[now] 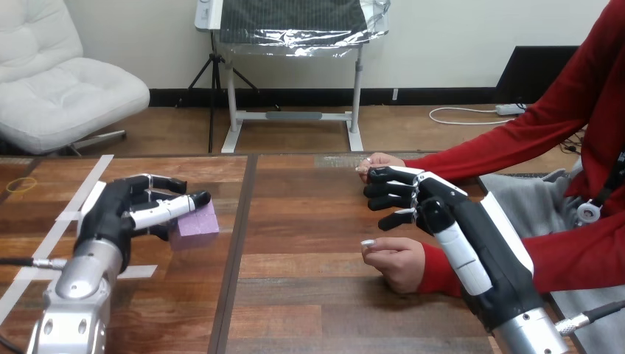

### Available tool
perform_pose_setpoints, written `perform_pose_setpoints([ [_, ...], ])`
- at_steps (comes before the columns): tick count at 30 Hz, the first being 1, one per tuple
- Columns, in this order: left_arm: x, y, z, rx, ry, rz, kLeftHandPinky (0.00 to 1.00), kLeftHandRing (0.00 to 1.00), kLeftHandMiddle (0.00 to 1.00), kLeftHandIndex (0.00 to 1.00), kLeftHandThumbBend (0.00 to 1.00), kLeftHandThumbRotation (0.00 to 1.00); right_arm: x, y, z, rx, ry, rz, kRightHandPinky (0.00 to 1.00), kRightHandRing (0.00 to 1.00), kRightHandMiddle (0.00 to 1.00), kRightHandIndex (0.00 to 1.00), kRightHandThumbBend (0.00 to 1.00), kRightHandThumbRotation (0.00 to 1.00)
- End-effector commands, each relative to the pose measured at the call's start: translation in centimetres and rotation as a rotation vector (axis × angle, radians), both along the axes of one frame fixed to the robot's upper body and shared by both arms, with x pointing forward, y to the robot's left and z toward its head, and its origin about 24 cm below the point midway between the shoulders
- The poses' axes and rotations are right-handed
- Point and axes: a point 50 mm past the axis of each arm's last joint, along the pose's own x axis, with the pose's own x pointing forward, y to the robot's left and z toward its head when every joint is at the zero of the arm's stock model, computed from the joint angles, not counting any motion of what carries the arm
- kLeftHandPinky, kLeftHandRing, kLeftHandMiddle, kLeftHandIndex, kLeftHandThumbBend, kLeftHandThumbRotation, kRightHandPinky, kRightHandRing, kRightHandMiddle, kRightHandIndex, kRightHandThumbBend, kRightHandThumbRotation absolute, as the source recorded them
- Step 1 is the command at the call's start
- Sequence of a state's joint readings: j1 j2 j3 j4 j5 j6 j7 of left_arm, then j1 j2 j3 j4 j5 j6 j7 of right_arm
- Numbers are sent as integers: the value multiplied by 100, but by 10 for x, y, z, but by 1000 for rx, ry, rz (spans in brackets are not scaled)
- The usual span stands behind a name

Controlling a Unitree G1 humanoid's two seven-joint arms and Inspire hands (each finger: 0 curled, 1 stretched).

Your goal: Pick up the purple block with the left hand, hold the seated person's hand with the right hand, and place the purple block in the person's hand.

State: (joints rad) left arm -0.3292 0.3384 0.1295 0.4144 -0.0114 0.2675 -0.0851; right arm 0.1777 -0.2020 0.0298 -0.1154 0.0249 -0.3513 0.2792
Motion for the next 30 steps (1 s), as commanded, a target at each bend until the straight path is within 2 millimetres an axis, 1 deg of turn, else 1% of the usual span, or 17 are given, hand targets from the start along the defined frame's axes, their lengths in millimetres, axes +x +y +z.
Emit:
perform_pose_setpoints([
  [1,9,-8,29,-32,-136,-34,31,36,42,47,58,0,15,-4,16,-25,-97,-21,64,73,74,75,70,100],
  [7,7,-11,28,-85,-147,-49,29,35,41,46,55,0,22,-8,15,-61,-108,-54,66,73,75,75,73,98],
  [12,5,-13,27,-114,-148,-51,28,34,40,45,54,0,28,-13,16,-89,-140,-77,65,73,75,75,73,96],
  [22,1,-17,27,-169,-157,-65,26,33,40,44,50,0,44,-31,22,-261,-203,-131,66,74,77,77,71,97],
  [25,0,-18,28,-185,-161,-67,26,33,40,43,49,0,48,-36,25,-300,-208,-145,66,75,77,77,71,98],
  [30,-1,-19,28,-210,-165,-69,25,32,39,43,46,0,55,-43,29,-331,-208,-155,70,78,79,78,74,96],
])
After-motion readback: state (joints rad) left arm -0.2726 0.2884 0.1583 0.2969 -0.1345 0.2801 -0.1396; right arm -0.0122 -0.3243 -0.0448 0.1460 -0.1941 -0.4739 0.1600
